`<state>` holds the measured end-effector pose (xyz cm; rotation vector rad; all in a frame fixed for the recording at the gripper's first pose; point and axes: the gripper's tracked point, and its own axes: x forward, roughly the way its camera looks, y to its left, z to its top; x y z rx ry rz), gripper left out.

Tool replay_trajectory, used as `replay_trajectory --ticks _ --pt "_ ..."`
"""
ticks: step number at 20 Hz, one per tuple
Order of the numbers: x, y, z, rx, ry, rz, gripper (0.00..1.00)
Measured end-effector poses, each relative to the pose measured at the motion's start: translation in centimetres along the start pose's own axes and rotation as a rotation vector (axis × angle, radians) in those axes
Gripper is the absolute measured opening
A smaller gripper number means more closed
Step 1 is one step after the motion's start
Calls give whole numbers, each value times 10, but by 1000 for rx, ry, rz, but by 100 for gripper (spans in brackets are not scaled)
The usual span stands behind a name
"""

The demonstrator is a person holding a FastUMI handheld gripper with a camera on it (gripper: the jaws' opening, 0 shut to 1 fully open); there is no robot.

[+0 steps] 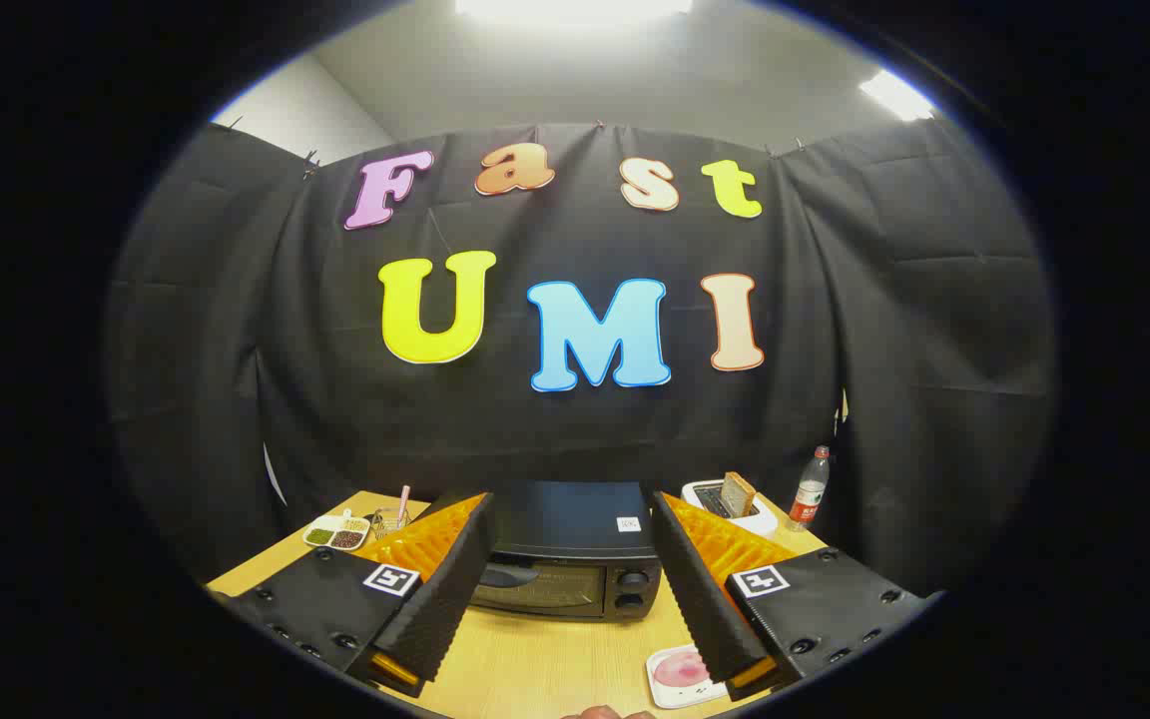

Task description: Open the toaster oven, put the food inside, and close the toaster oven door.

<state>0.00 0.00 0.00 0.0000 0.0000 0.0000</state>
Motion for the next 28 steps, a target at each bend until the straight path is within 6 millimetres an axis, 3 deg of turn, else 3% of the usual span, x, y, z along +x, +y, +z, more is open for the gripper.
replay_trajectory --ticks 6,16,21,28 --pt "-1 -2 -5 2 20 6 98" --pt "2 13 -11 -11 36 27 98" --pt "14 19 -5 -20 43 24 98" --pt "44 46 -28 21 126 44 98"
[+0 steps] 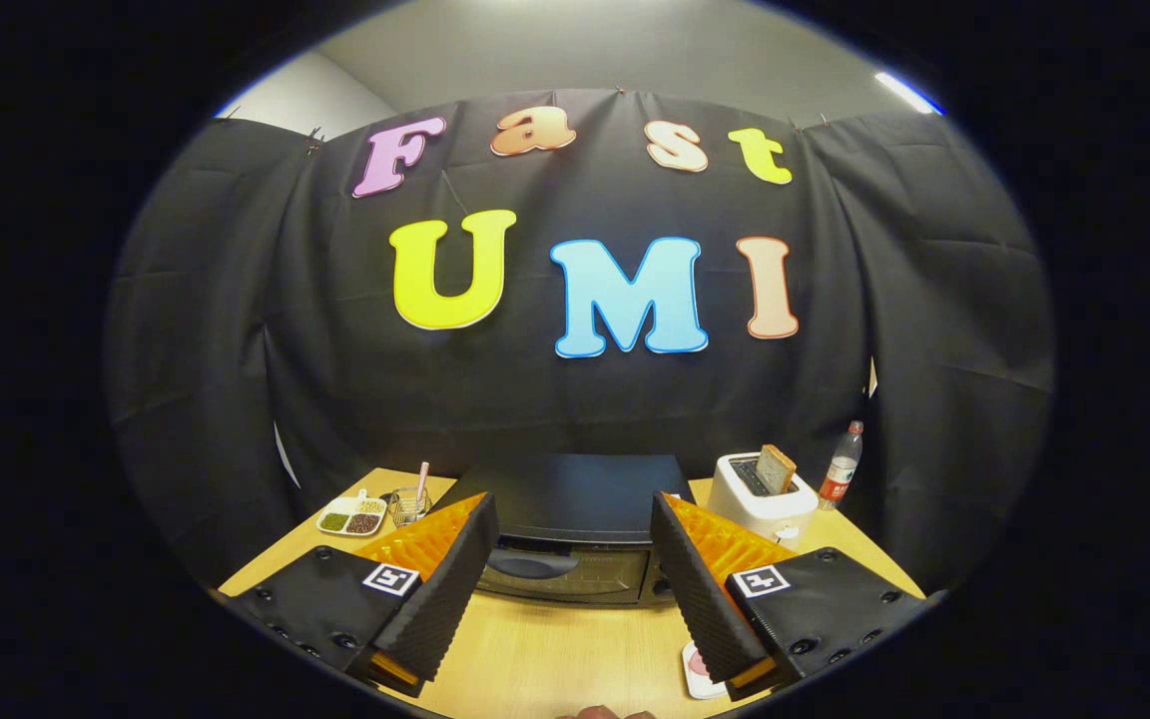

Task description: Open the toaster oven, put the food inside, and close the toaster oven door.

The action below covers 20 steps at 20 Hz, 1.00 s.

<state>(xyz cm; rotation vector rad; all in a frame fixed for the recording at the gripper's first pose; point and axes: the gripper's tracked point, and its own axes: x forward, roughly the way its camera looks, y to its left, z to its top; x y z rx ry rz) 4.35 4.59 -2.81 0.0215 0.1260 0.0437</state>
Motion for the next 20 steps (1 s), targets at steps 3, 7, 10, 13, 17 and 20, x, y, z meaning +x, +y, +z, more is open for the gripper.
replay_trajectory --ticks 3,7,10,13,17,20 --pt "16 12 -12 -9 20 7 98" --pt "34 31 -40 -26 72 33 98" --pt "49 41 -58 -32 102 39 98" --pt "67 45 -72 -16 129 21 98" --pt "93 41 -84 -37 136 -23 98" --pt "112 38 -97 -43 154 -56 98"
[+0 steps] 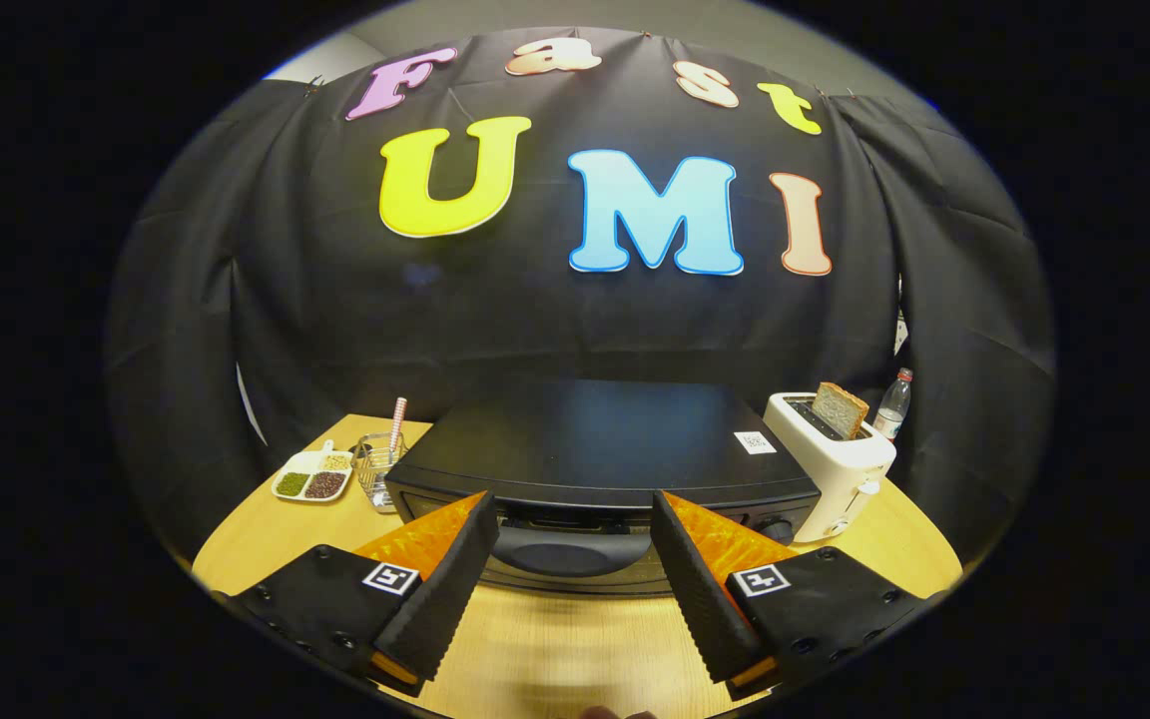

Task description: Open the toaster oven, put the food inside, and close the toaster oven door.

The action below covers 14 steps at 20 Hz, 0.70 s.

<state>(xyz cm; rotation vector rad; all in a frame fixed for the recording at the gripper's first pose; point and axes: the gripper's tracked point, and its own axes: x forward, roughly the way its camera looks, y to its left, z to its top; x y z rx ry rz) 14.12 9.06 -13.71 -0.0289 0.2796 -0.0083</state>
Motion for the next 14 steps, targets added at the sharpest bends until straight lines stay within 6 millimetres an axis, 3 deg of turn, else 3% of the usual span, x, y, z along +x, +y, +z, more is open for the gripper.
replay_trajectory --ticks 6,14 --pt "24 9 -6 -38 -12 -23 98" --pt "36 9 -17 -32 23 -50 98"
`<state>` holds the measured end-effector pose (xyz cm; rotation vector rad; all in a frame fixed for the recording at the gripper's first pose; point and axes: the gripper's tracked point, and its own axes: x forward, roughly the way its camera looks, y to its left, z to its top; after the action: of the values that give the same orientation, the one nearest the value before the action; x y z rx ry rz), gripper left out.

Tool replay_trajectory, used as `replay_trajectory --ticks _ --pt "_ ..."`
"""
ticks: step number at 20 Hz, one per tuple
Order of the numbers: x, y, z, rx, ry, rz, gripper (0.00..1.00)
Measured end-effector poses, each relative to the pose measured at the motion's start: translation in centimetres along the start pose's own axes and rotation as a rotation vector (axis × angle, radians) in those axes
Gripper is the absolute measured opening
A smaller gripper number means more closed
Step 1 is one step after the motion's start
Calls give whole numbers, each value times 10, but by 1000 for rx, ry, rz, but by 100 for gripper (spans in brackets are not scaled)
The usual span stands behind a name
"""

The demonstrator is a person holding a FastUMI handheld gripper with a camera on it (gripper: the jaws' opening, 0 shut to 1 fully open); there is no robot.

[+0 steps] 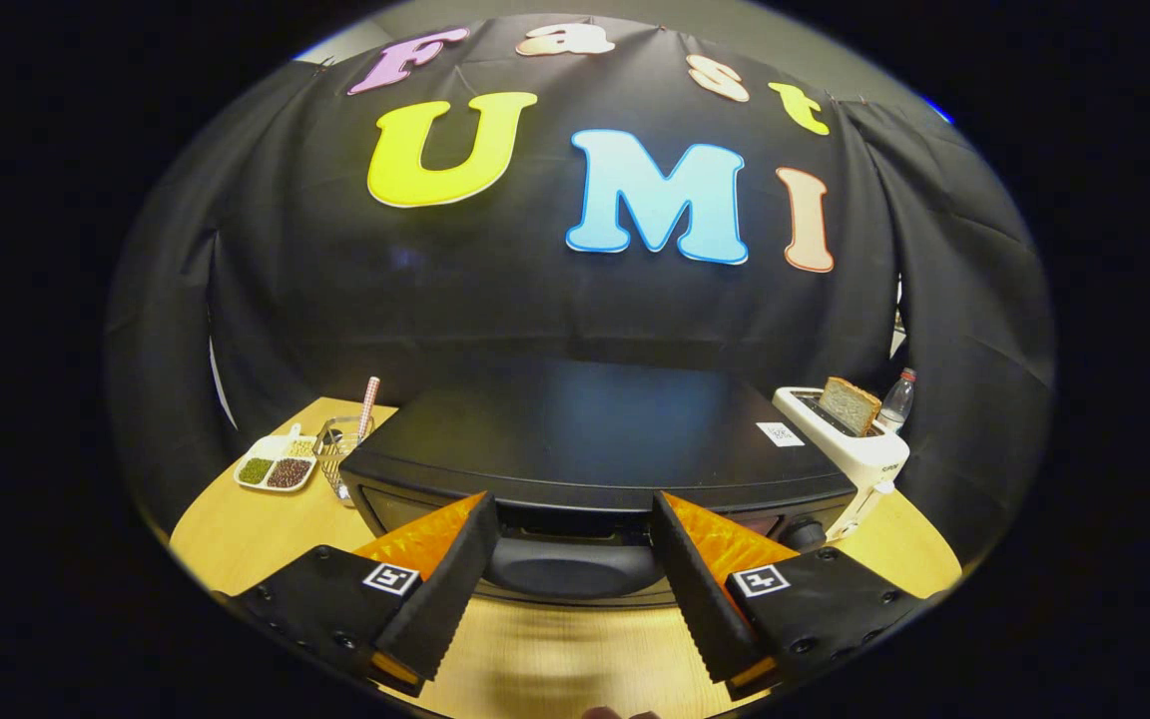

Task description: Open the toaster oven, put the food inside, and close the toaster oven door.

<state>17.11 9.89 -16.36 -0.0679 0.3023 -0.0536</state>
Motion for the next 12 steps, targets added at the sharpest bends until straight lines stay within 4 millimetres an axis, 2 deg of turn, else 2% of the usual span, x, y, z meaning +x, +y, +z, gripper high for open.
replay_trajectory --ticks 3,8,11,12 --pt "0 2 4 -4 9 0 98" --pt "1 -2 -8 58 96 17 98" --pt "-5 3 -9 33 105 23 98" --pt "-11 4 -15 44 118 25 98"
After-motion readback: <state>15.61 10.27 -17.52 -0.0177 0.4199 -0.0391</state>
